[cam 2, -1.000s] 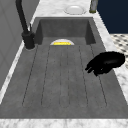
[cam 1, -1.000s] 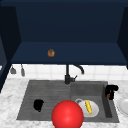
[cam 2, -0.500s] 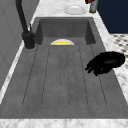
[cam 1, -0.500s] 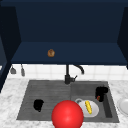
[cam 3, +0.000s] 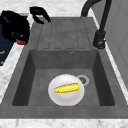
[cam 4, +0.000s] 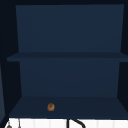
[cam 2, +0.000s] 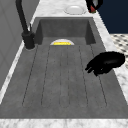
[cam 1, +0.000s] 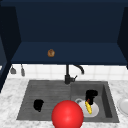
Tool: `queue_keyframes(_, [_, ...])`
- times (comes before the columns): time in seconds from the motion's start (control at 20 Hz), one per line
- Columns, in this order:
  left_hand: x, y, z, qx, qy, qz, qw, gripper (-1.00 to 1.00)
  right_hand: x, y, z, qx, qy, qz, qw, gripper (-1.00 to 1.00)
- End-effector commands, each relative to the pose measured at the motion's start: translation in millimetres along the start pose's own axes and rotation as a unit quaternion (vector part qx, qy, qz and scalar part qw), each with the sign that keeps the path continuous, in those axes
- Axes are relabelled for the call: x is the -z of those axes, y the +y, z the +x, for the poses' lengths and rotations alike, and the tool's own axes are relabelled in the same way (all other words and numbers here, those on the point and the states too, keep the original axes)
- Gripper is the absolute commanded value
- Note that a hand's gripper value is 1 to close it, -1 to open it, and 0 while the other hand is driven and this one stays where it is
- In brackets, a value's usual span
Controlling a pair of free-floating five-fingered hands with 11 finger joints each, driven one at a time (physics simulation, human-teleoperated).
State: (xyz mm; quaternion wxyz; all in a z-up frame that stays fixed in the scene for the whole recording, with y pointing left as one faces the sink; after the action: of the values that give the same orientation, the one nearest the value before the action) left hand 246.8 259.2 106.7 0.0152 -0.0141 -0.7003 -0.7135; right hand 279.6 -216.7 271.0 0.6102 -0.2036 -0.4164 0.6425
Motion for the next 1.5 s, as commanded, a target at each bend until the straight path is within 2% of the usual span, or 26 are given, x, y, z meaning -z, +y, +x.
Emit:
queue_keyframes(0.0, [0, 0, 0, 0.000, 0.000, 0.000, 1.0000, 0.00, 15, 12, 27, -0.005, 0.002, -0.005, 1.0000, 1.00])
queue_keyframes(0.25, [0, 0, 0, 0.000, 0.000, 0.000, 1.0000, 0.00, 41, 30, 60, -0.019, 0.013, -0.005, 0.9997, 1.00])
queue_keyframes(0.45, [0, 0, 0, 0.000, 0.000, 0.000, 1.0000, 0.00, 64, 47, 77, -0.023, 0.013, -0.004, 0.9996, 1.00])
queue_keyframes(0.5, [0, 0, 0, 0.000, 0.000, 0.000, 1.0000, 0.00, 71, 48, 79, -0.031, 0.018, -0.008, 0.9993, 1.00])
queue_keyframes(0.65, [0, 0, 0, 0.000, 0.000, 0.000, 1.0000, 0.00, 84, 51, 78, -0.042, 0.023, -0.024, 0.9986, 1.00])
queue_keyframes(1.1, [0, 0, 0, 0.000, 0.000, 0.000, 1.0000, 0.00, 127, 63, 64, -0.049, 0.018, -0.041, 0.9978, 1.00])
queue_keyframes(1.2, [0, 0, 0, 0.000, 0.000, 0.000, 1.0000, 0.00, 136, 70, 64, -0.057, 0.021, -0.040, 0.9974, 1.00])
queue_keyframes(1.45, [0, 0, 0, 0.000, 0.000, 0.000, 1.0000, 0.00, 155, 82, 56, -0.078, 0.023, -0.068, 0.9944, 1.00])
